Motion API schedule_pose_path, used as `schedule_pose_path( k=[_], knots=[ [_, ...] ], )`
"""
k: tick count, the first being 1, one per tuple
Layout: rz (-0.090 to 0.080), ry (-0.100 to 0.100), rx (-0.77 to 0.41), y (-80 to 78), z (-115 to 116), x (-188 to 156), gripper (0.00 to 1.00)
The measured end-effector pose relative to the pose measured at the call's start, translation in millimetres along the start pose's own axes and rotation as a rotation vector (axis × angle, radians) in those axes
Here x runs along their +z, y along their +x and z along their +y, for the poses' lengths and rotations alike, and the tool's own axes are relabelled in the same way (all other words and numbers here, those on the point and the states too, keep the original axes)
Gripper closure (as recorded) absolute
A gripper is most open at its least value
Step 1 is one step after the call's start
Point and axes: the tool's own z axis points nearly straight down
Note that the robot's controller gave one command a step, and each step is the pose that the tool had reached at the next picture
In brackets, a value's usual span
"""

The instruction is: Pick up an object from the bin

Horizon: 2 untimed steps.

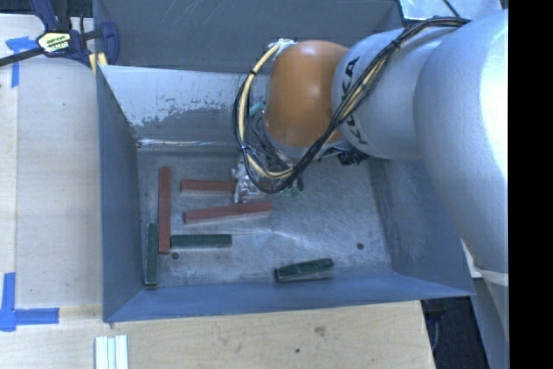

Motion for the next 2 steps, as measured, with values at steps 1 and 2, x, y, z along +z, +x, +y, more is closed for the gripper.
schedule_pose_path(
  k=[1, 2],
  knots=[
    [0.007, 0.002, 0.0, 1.8, -1, -3, 1.0],
    [0.019, 0.005, 0.0, 4.6, -2, -20, 1.0]
  ],
)
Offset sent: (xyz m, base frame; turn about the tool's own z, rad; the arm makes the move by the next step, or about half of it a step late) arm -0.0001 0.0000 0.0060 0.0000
